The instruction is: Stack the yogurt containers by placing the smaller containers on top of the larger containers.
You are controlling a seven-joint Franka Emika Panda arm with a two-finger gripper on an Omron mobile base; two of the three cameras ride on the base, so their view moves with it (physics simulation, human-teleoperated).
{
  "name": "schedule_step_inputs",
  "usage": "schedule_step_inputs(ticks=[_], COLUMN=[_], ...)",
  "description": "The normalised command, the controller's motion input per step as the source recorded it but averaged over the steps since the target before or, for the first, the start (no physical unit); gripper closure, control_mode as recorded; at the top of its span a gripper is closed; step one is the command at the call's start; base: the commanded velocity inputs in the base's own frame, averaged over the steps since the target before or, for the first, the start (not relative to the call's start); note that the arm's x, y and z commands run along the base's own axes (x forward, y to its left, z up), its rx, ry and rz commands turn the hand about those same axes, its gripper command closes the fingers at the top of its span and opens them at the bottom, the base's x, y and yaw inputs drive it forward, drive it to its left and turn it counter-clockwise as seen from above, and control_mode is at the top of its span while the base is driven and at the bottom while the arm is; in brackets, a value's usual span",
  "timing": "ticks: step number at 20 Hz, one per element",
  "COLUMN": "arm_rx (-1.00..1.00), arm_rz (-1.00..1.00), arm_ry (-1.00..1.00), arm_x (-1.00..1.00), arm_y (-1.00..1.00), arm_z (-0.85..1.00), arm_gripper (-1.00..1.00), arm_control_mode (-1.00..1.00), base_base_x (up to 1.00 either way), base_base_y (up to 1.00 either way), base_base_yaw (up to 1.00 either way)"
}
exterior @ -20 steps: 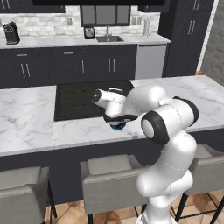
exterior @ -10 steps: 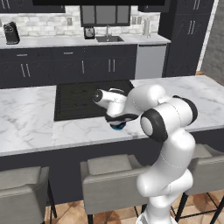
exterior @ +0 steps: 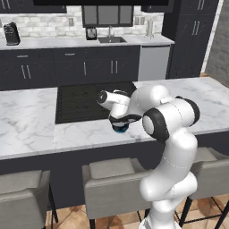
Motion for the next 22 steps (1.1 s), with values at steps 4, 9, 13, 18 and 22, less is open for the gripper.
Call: schedule_step_inputs(ticks=[4,9,13,18,22], arm_rx=[0.00,0.00,0.00,0.00,0.00], arm_rz=[0.00,0.00,0.00,0.00,0.00], arm_ry=[-0.02,-0.02,-0.01,-0.02,-0.03], arm_x=[0.22,0.27,0.15,-0.03,-0.27], arm_y=[0.00,0.00,0.00,0.00,0.00], arm_z=[-0.13,-0.11,-0.06,-0.01,-0.02], arm_gripper=[1.00,1.00,1.00,1.00,1.00], arm_control_mode=[-1.00,-1.00,-1.00,-1.00,-1.00], base_base_x=[0.00,0.00,0.00,0.00,0.00], base_base_y=[0.00,0.00,0.00,0.00,0.00], base_base_yaw=[0.00,0.00,0.00,0.00,0.00])
